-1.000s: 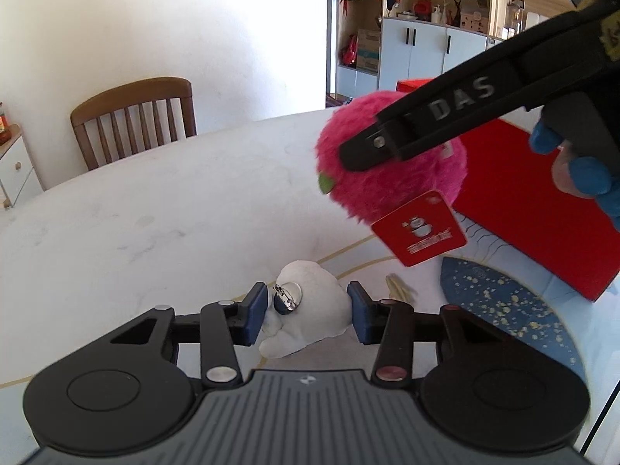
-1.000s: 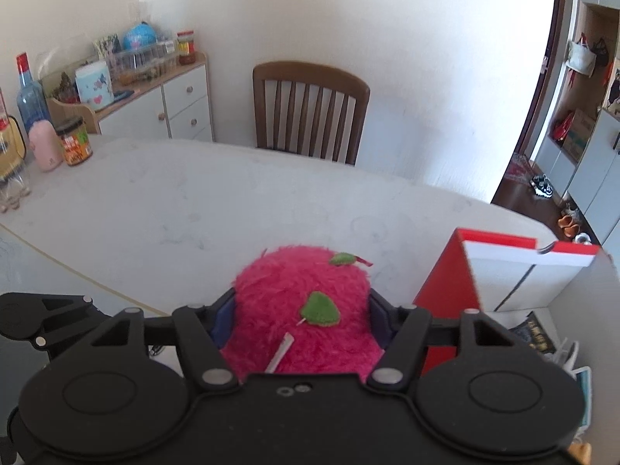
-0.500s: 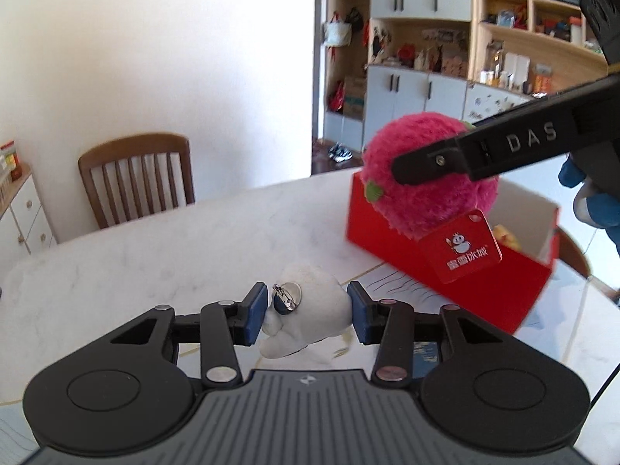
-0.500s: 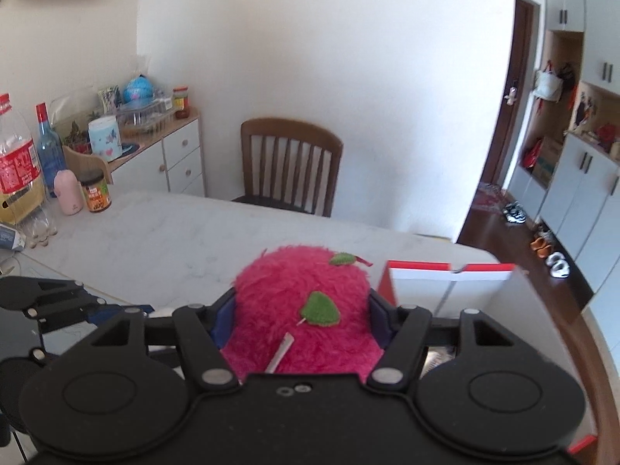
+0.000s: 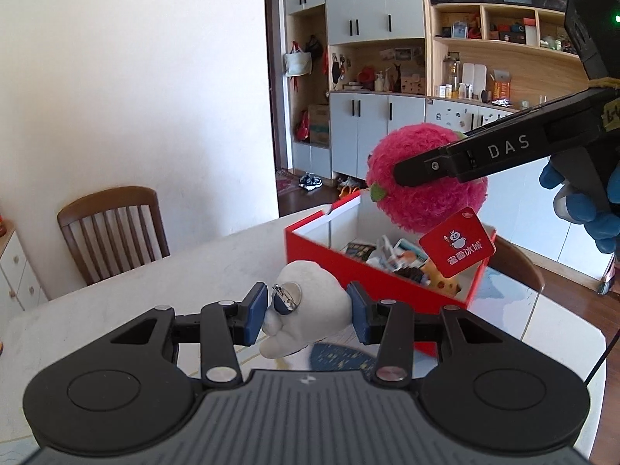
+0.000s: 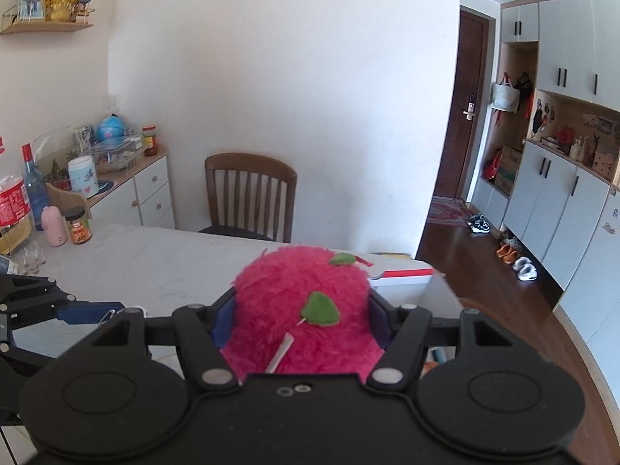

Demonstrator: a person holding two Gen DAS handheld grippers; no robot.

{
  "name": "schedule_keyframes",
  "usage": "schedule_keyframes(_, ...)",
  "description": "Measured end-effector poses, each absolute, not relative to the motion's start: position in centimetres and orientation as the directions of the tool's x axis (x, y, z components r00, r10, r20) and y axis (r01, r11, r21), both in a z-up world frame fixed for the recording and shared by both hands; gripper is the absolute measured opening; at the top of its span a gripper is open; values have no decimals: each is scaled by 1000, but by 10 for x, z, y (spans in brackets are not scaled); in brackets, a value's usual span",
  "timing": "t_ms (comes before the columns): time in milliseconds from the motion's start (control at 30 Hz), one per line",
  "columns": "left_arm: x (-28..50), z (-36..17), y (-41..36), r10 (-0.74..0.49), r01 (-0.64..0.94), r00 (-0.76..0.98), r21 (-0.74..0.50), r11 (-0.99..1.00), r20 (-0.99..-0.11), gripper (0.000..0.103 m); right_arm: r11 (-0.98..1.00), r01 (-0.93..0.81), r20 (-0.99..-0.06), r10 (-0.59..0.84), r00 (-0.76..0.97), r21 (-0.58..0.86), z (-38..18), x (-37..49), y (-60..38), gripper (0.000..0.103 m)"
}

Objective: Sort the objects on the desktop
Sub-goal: 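Carry tooth plush and pink ball over the red box and lower them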

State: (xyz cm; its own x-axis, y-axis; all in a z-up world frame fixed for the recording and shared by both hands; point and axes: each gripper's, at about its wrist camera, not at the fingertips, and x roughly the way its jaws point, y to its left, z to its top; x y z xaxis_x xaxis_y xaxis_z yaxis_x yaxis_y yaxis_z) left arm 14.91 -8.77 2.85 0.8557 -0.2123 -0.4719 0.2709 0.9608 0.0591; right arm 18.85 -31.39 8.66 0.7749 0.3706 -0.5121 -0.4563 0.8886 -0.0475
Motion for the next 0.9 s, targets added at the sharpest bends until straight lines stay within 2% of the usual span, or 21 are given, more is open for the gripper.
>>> schedule_keyframes(533,233,5,-224,-151,233,837,91,968,-527,43,820,-570,-582,435,687,-59,55,285,-427,103)
schedule_keyframes(900,310,-34,-268,-74,213,774,148,966,-629,43,797,-601,-655,490,575,69,8,335,-452,103)
